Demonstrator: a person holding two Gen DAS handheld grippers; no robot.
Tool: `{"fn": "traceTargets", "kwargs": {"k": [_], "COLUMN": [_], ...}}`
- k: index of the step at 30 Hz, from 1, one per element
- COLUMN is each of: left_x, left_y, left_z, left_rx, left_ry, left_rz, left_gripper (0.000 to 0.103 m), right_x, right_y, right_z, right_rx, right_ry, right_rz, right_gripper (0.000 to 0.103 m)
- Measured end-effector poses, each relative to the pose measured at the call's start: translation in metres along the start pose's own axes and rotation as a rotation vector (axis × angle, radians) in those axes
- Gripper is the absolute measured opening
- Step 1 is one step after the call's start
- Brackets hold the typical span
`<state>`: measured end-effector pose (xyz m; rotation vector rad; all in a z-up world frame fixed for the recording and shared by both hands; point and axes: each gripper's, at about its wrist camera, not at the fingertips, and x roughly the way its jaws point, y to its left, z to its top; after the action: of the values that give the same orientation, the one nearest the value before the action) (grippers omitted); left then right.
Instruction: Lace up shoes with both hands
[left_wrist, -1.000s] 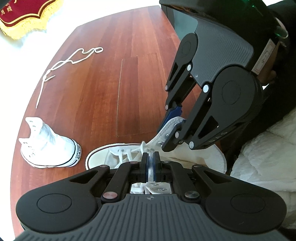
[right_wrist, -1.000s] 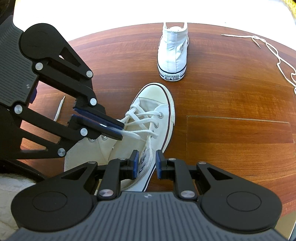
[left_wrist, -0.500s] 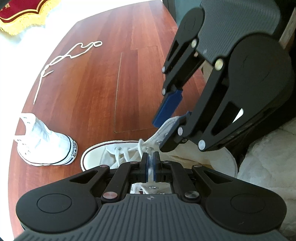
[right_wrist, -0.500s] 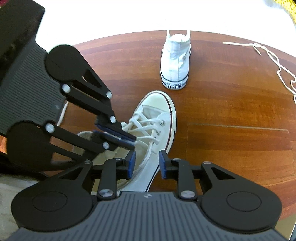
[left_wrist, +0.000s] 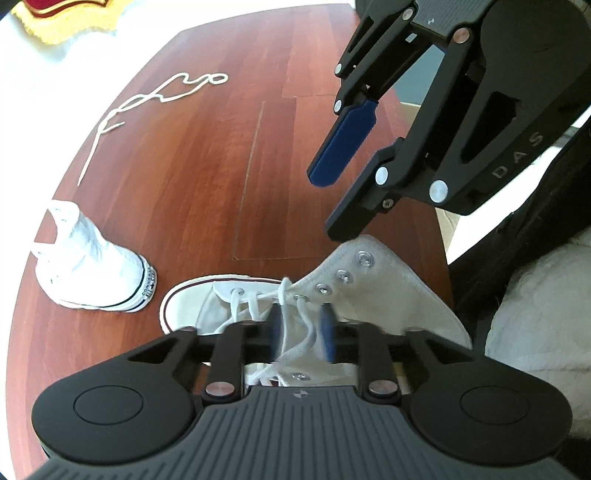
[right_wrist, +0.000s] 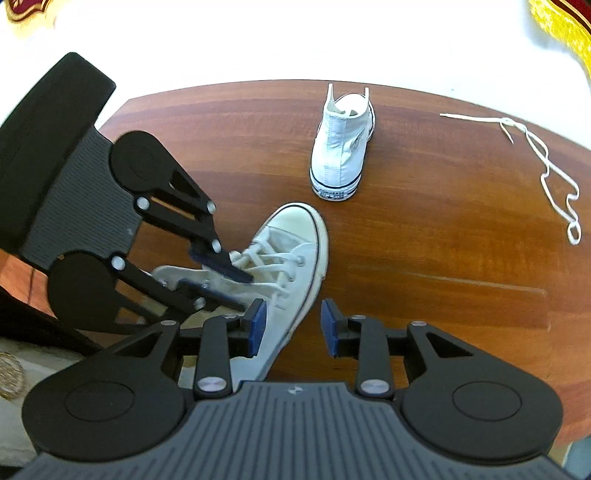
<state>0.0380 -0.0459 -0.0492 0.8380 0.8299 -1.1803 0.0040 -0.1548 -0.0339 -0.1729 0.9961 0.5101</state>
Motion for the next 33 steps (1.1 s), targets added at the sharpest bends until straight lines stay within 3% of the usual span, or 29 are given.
{"fn": "traceTargets", "kwargs": {"k": [7,10,14,18,33], "left_x": [-0.003,-0.008,-0.013,-0.019,-0.037], "left_y": [0.000,-0.001,-0.002,-0.003,-0.027], "left_z": [0.007,0.010,0.014,0.018,0.057], "left_rx": [-0.164,-0.249,-0.361,-0.474,-0.821], "left_ry": [0.041,0.055,0.075,0.094,0.060], "left_rz": [0.063,0.091,0.128,0.165,0.305], "left_gripper": [0.031,0.031,0.031,0.039,0.042], "right_x": [0.012,0.022,0.031,0.040,0.059], "right_y": [-0.014,-0.013,-0.018,-0.020,-0.023], "right_z": [0.000,-0.003,0.000,0.004,0.009], "right_rx": [-0.197,-0.338,-0.428,-0.531,-0.758], "right_ry": [0.048,0.076,0.095,0.101,0.102], "right_rz": [0.080,0.133,0.197,0.250,0.435], "right_gripper": [0.032,0.026,0.023,0.023,0.020]}}
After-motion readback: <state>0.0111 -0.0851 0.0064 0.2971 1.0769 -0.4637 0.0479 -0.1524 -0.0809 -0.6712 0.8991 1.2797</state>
